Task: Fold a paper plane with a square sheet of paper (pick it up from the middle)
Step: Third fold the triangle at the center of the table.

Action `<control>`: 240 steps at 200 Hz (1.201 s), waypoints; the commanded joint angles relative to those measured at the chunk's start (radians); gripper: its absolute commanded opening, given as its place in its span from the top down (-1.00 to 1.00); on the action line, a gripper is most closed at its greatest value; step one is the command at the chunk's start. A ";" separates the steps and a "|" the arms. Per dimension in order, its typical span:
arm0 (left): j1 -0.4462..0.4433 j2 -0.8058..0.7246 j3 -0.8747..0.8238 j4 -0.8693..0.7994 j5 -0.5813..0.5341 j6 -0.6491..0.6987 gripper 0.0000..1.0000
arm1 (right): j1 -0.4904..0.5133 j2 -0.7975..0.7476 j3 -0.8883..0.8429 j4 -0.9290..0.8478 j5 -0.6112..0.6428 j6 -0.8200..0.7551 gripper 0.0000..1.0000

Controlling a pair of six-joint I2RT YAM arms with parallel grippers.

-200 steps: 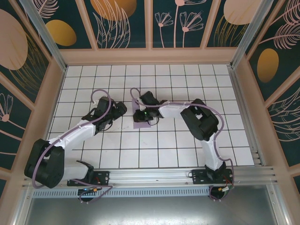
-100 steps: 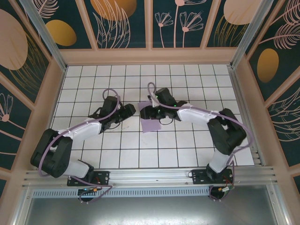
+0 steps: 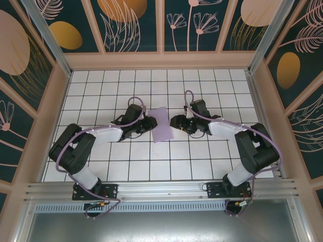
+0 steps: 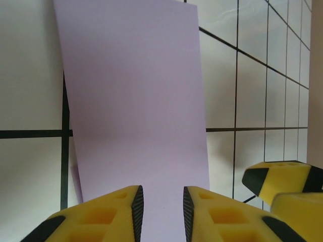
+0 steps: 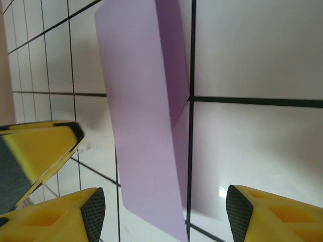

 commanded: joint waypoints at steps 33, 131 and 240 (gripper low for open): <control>-0.005 0.044 0.016 0.049 0.011 -0.027 0.43 | 0.000 0.061 -0.009 0.050 -0.127 -0.010 -0.28; -0.007 0.086 0.016 0.073 0.026 -0.036 0.45 | 0.029 0.141 0.012 0.045 -0.248 -0.009 0.09; -0.006 0.148 0.016 0.061 0.030 -0.042 0.53 | 0.026 0.101 -0.029 0.039 -0.244 0.036 0.43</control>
